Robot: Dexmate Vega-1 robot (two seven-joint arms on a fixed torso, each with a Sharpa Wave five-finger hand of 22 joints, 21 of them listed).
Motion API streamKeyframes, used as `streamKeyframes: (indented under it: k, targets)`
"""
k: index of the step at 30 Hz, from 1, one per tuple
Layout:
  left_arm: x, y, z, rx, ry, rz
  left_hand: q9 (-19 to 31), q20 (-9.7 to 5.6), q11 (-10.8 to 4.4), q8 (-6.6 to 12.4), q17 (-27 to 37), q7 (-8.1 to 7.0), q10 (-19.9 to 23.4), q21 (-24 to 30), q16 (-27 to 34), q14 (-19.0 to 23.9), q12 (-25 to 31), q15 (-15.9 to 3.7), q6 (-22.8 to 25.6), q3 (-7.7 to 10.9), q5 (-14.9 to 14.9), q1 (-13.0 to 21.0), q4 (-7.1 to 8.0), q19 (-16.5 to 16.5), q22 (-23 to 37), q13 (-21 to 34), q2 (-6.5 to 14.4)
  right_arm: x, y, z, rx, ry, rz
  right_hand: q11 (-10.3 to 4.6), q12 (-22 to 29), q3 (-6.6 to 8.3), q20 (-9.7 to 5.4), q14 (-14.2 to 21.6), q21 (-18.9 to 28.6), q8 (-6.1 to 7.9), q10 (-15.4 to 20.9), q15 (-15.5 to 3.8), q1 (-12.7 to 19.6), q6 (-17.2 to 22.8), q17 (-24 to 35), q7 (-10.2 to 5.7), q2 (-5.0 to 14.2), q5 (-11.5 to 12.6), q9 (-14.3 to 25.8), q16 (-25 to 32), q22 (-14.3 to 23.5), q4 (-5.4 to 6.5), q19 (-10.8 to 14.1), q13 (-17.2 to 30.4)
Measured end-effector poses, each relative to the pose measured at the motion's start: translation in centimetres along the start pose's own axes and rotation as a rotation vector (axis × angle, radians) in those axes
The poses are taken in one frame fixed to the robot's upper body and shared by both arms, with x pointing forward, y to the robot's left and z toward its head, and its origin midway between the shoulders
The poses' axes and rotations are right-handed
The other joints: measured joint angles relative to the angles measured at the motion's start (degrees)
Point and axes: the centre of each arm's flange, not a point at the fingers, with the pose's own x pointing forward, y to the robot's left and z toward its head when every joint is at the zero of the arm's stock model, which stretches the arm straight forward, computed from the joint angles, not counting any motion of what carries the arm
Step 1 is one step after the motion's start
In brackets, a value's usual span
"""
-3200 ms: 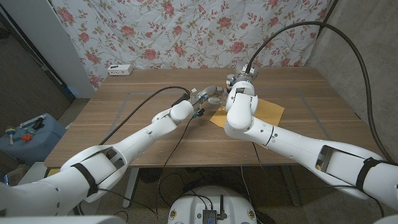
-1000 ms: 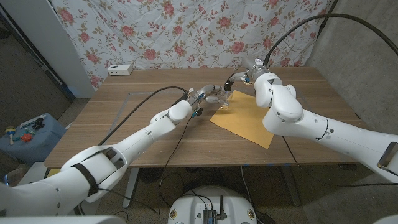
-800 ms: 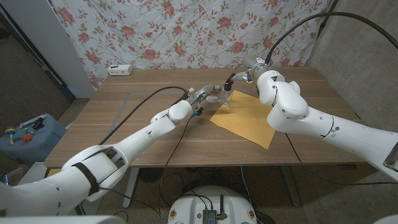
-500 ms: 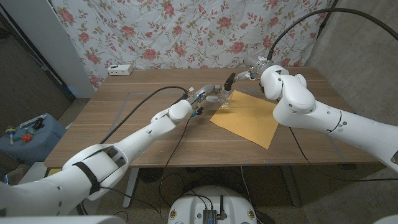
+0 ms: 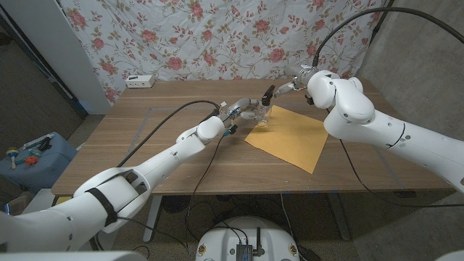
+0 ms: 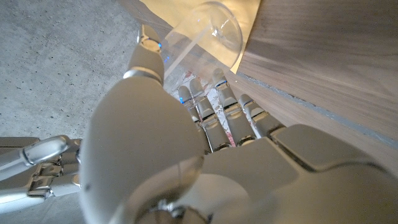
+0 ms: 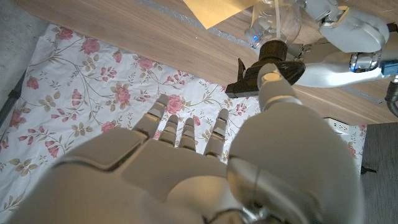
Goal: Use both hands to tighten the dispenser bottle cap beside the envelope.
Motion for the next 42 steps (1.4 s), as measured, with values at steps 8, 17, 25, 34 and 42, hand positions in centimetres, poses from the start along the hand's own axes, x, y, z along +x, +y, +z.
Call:
streamKeyframes:
  k: [8, 17, 25, 34, 42]
  targets:
    - [0.1, -0.1, 0.1, 0.0, -0.003, -0.004, 0.0, 0.0, 0.0, 0.32, 0.0, 0.0, 0.0, 0.0, -0.02, 0.0, 0.02, 0.0, 0.0, -0.01, 0.0, 0.0, 0.01, 0.0, 0.0, 0.0, 0.0, 0.7, -0.7, -0.6, -0.005, 0.005, 0.029, 0.0, 0.0, 0.0, -0.18, -0.39, 0.0, 0.0, -0.63, -0.01, 0.21, -0.71, 0.0, -0.09, -0.25, 0.0, -0.01, 0.0, 0.0, 0.0, -0.2, 0.0]
    - [0.2, -0.2, 0.2, 0.002, -0.006, -0.009, -0.03, 0.0, 0.0, 0.32, -0.01, 0.0, 0.0, 0.0, -0.05, 0.0, 0.02, 0.0, 0.0, -0.01, 0.0, 0.0, 0.01, 0.0, 0.0, 0.0, 0.0, 1.1, -0.9, -0.3, -0.019, -0.015, 0.044, -0.3, 0.0, 0.11, -0.18, -0.39, 0.0, 0.0, -0.92, -0.01, 0.37, -0.71, -0.01, -0.09, -0.41, 0.0, -0.01, 0.0, -0.01, -0.11, -0.19, 0.0]
    - [0.3, -0.3, 0.5, 0.004, -0.013, -0.011, -0.06, 0.0, 0.0, 0.32, -0.03, 0.0, 0.0, 0.0, -0.2, 0.0, 0.02, 0.0, 0.0, -0.02, 0.0, 0.0, 0.02, 0.0, 0.0, 0.0, 0.0, 1.5, -0.8, 0.1, -0.033, -0.027, 0.061, -0.3, 0.0, 0.48, -0.19, -0.5, 0.0, 0.0, -0.92, 0.11, 0.61, -0.71, -0.17, -0.09, -0.59, 0.0, -0.01, 0.0, -0.01, -0.13, -0.19, -0.01]
    - [0.2, -0.5, 0.5, 0.002, -0.011, -0.015, -0.04, 0.0, 0.0, 0.32, -0.04, 0.0, 0.0, 0.0, -0.3, 0.0, 0.0, 0.0, 0.0, -0.01, 0.0, 0.0, 0.01, 0.0, 0.0, 0.0, 0.0, 1.8, -1.0, 0.4, -0.055, -0.025, 0.085, -0.2, 0.08, 0.62, 0.08, -0.69, 0.0, 0.34, -1.44, 0.3, 1.13, -0.68, -0.12, -0.07, -0.51, 0.0, -0.02, 0.24, -0.01, 0.0, -0.46, -0.01]
    - [0.1, -0.7, 0.5, 0.0, -0.011, -0.017, -0.02, 0.0, 0.0, 0.32, -0.03, 0.0, 0.0, 0.0, 0.01, -0.07, -0.06, -0.07, 0.0, 0.24, -0.01, 0.0, -0.24, 0.0, 0.0, 0.0, 0.0, 2.0, -1.1, 0.6, -0.078, -0.013, 0.1, 0.11, 0.27, 0.29, -1.25, -0.71, 0.29, 1.25, -1.75, 0.27, 0.95, 1.12, -0.01, -0.01, -0.36, 0.0, 0.26, 0.67, -0.01, 0.33, 0.27, -0.01]
